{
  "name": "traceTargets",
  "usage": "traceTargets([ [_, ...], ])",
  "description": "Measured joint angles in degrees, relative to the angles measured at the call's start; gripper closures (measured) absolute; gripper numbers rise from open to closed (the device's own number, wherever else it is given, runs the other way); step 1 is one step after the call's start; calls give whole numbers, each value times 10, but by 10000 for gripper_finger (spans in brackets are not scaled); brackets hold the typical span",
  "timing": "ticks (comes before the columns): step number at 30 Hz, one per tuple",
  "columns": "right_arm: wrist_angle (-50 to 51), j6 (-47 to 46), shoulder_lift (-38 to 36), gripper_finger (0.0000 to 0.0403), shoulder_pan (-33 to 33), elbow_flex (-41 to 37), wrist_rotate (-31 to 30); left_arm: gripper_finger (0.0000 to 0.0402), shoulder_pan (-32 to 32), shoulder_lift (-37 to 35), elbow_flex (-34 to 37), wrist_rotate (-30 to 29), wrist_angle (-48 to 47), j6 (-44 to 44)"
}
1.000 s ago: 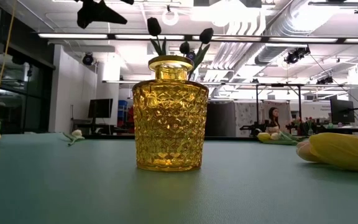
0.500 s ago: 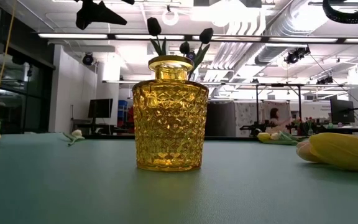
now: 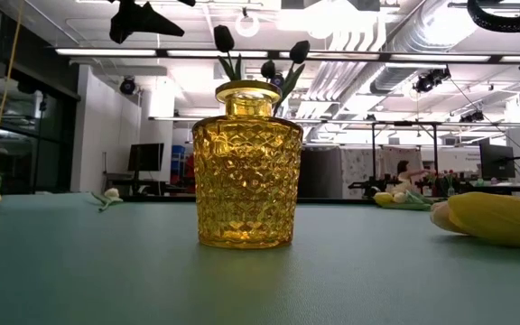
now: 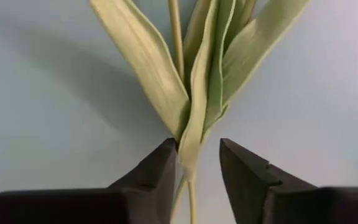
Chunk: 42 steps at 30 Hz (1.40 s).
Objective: Sort flowers into vase by color
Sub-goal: Put the bottom yellow tulip into the violet vase
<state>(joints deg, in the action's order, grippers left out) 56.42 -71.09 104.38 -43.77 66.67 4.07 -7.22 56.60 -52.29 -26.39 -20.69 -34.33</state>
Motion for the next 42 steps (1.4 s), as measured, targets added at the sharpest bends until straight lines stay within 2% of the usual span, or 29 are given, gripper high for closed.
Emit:
traceTargets([
  [3,0,3,-3,319,0,1,4,156,0,0,0,0,0,0],
  [8,16,42,-36,391,-3,33,-11,156,0,0,0,0,0,6],
  [15,87,68,-124,390,-1,69,-82,156,0,0,0,-2,0,15],
  [19,80,14,-164,396,-2,45,-82,156,1,0,0,-3,-1,16],
  [23,-10,-24,-174,361,-12,-11,-43,156,1,0,0,-3,-6,16],
  [28,-140,-37,-170,260,-20,-92,-24,156,1,0,0,-4,-6,16],
  [33,-167,-37,-170,166,-7,-148,-14,156,1,0,0,-4,-6,16],
  [37,-187,-35,-169,148,4,-173,2,156,1,0,0,-4,-6,16],
  [42,-206,-34,-166,167,9,-179,-4,156,1,0,0,-5,-5,14],
])
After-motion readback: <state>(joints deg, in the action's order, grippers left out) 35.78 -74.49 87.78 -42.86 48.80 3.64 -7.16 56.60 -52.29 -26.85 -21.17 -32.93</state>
